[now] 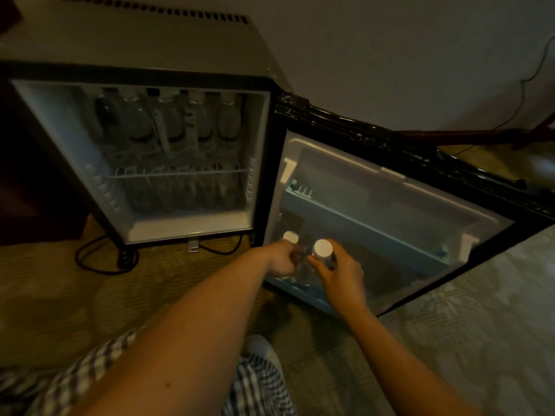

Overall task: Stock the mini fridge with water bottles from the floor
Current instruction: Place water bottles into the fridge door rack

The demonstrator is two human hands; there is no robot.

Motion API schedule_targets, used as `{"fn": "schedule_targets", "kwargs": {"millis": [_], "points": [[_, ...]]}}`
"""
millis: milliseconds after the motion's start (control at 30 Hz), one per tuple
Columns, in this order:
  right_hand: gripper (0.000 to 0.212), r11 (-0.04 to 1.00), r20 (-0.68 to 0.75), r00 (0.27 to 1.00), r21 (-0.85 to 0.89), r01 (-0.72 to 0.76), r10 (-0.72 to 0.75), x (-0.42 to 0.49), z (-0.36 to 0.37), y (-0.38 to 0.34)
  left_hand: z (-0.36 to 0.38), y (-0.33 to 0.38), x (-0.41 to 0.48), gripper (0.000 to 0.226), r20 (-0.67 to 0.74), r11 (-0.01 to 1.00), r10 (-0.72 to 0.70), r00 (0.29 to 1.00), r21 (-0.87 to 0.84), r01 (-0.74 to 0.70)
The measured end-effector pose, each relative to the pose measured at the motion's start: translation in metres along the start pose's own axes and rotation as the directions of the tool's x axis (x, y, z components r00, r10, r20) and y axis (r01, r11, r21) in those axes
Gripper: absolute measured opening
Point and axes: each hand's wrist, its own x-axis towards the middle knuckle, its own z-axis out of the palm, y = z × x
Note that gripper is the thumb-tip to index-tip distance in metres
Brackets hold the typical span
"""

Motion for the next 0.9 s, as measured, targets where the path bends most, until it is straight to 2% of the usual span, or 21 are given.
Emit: {"fn": "schedule_targets", "kwargs": {"millis": [167, 400, 633, 900], "points": [[0.037, 0.998, 0.000, 0.999, 0.047, -0.049, 0.049, 0.016, 0.011, 0.010, 0.005, -0.003, 0.007, 0.050, 0.034, 1.000, -0.012, 0.999, 0.024, 0.011], [0.029, 0.992, 0.029, 0.996, 0.092, -0.091, 0.089, 0.031, 0.016, 0.022, 0.008, -0.004, 0.018, 0.059, 0.055, 0.999, -0.035, 0.998, -0.032, 0.037], [0.039, 0.995, 0.125, 0.988, 0.037, -0.095, 0.090, 0.032, 0.021, 0.035, 0.022, -0.005, 0.023, 0.074, 0.114, 0.996, -0.090, 0.989, 0.034, 0.087], [0.054, 0.989, 0.266, 0.953, -0.060, -0.135, 0.146, 0.021, 0.002, 0.040, 0.021, 0.017, -0.001, 0.057, 0.038, 0.992, -0.089, 0.995, 0.094, 0.085]]}}
